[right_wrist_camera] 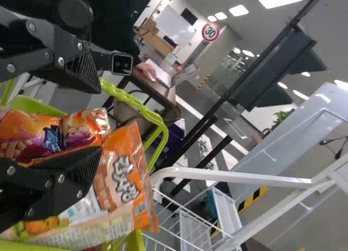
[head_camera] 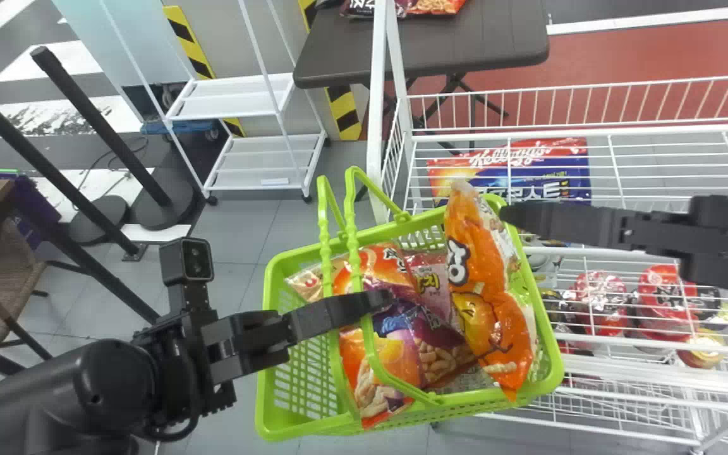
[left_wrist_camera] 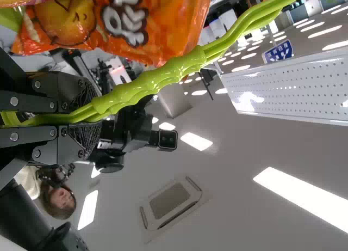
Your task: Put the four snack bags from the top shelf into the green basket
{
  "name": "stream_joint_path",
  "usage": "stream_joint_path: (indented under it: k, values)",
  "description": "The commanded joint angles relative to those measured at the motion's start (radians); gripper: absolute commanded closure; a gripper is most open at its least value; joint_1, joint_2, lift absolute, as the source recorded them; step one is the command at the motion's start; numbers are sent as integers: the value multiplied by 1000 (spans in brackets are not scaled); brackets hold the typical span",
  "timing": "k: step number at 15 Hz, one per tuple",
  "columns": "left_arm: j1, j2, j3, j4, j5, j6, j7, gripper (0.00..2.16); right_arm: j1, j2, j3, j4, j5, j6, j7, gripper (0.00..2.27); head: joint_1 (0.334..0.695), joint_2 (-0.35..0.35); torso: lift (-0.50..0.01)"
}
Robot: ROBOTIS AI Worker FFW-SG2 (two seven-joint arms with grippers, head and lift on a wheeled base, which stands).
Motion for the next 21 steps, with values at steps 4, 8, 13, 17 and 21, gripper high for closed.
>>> stream_joint_path:
  k: [4, 8, 13, 17, 21]
  values:
    - [30, -2, 32, 14, 15, -3, -10, 2148, 69, -57, 29, -10, 456, 5, 81, 63, 695, 174, 0]
    - [76, -2, 104, 14, 2, -28, -10, 2148, 167, -43, 156, 65, 898, -457, 53, 60, 695, 81, 0]
    - [136, -2, 130, -20, -19, -43, -10, 2148, 223, -44, 119, 266, 998, -1061, 47, 66, 695, 16, 0]
    - [174, -2, 133, -75, -31, -55, -10, 2148, 272, -49, 112, 347, 1039, -1292, 47, 66, 695, -45, 0]
    - [185, -2, 132, -82, -31, -55, -10, 2148, 302, -46, 109, 349, 1033, -1328, 46, 76, 695, -68, 0]
